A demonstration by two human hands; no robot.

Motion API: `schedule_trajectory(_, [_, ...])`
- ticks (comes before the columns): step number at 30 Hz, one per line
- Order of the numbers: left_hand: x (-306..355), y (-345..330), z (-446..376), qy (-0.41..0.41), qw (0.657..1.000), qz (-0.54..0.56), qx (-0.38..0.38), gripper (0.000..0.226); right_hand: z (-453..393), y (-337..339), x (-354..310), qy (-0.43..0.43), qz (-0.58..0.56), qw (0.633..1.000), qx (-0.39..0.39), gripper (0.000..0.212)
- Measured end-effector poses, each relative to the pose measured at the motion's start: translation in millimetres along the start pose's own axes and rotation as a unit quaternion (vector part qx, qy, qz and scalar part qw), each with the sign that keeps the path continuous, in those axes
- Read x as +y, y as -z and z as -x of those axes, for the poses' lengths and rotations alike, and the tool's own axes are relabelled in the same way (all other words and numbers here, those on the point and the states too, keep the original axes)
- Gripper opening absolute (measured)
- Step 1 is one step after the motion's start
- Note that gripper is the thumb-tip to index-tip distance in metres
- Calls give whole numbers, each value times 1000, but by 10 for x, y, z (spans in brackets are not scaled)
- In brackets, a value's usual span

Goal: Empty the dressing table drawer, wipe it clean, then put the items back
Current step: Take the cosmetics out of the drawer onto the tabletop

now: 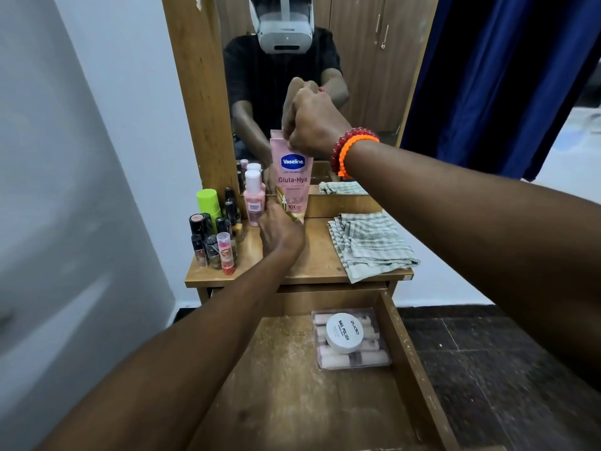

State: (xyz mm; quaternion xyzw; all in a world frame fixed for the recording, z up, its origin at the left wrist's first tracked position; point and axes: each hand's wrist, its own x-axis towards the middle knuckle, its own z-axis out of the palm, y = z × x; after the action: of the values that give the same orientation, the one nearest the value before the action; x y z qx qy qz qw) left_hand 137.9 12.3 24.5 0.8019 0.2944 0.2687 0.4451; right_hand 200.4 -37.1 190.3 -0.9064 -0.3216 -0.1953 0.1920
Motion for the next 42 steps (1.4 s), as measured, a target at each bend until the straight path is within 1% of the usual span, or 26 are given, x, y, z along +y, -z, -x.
schedule_trajectory(2, [1, 26, 11, 4, 1000, -19, -4, 54, 27, 26, -15, -3, 5, 1000, -1, 35])
schedule_trajectory(5, [5, 73, 64, 13, 999, -25, -16, 52, 85, 23, 22, 2, -29, 999, 17, 23])
schedule_trajectory(7, [23, 107, 148, 14, 999, -22, -22, 52, 158, 25, 56, -8, -60, 997, 45, 20])
schedule_trajectory(9, [61, 176, 296, 4, 999, -29, -24, 56, 296, 83, 72, -26, -94, 991, 89, 18])
schedule_trajectory(10, [85, 227, 409, -18, 999, -41, -21, 59, 438, 133, 65, -38, -116, 985, 120, 17])
schedule_trajectory(12, [95, 352, 701, -103, 993, -48, -9, 58, 883, 204, 48, -63, -164, 968, 181, 9])
schedule_trajectory(13, [68, 393, 861, -159, 987, -32, -7, 50, 1169, 204, 58, -88, -187, 958, 200, 10])
schedule_trajectory(14, [26, 421, 1010, -204, 979, -19, -10, 37, 1459, 148, 89, -120, -203, 951, 201, 14])
schedule_trajectory(15, [-67, 412, 1141, -220, 975, -21, -28, 22, 1750, 54, 130, -158, -208, 948, 183, 16])
schedule_trajectory(16, [-170, 382, 1237, -214, 974, -50, -60, 12, 2009, -78, 197, -196, -207, 947, 148, 16])
schedule_trajectory(17, [-272, 344, 1307, -187, 973, -95, -100, 10, 2255, -215, 261, -234, -201, 946, 98, 13])
schedule_trajectory(19, [-460, 298, 1390, -108, 957, -196, -183, 11, 2637, -465, 344, -288, -172, 942, -22, 11])
schedule_trajectory(20, [-533, 286, 1430, -76, 946, -232, -212, 14, 2779, -555, 358, -290, -151, 942, -78, 11])
schedule_trajectory(21, [-587, 276, 1457, -52, 939, -254, -227, 16, 2883, -632, 374, -281, -126, 944, -118, 12])
schedule_trajectory(24, [-650, 221, 1473, -15, 932, -274, -239, 21, 2991, -735, 378, -283, -72, 939, -180, 15])
schedule_trajectory(27, [-651, 218, 1453, 21, 930, -271, -249, 32, 2937, -749, 331, -288, -68, 935, -197, 14])
schedule_trajectory(30, [-693, 251, 1412, 60, 930, -256, -258, 43, 2931, -777, 288, -296, -80, 930, -204, 31])
schedule_trajectory(31, [-720, 270, 1383, 69, 929, -254, -261, 45, 2943, -788, 276, -295, -80, 929, -206, 33])
schedule_trajectory(34, [-785, 353, 1300, 98, 929, -242, -264, 50, 2960, -816, 258, -286, -92, 932, -204, 29])
schedule_trajectory(37, [-822, 412, 1275, 105, 930, -234, -262, 59, 2928, -835, 289, -308, -116, 927, -177, 26])
schedule_trajectory(39, [-815, 407, 1280, 110, 932, -225, -260, 56, 2883, -857, 312, -325, -121, 922, -173, 30])
schedule_trajectory(42, [-795, 352, 1274, 119, 935, -220, -252, 34, 2800, -884, 334, -357, -136, 905, -189, 36])
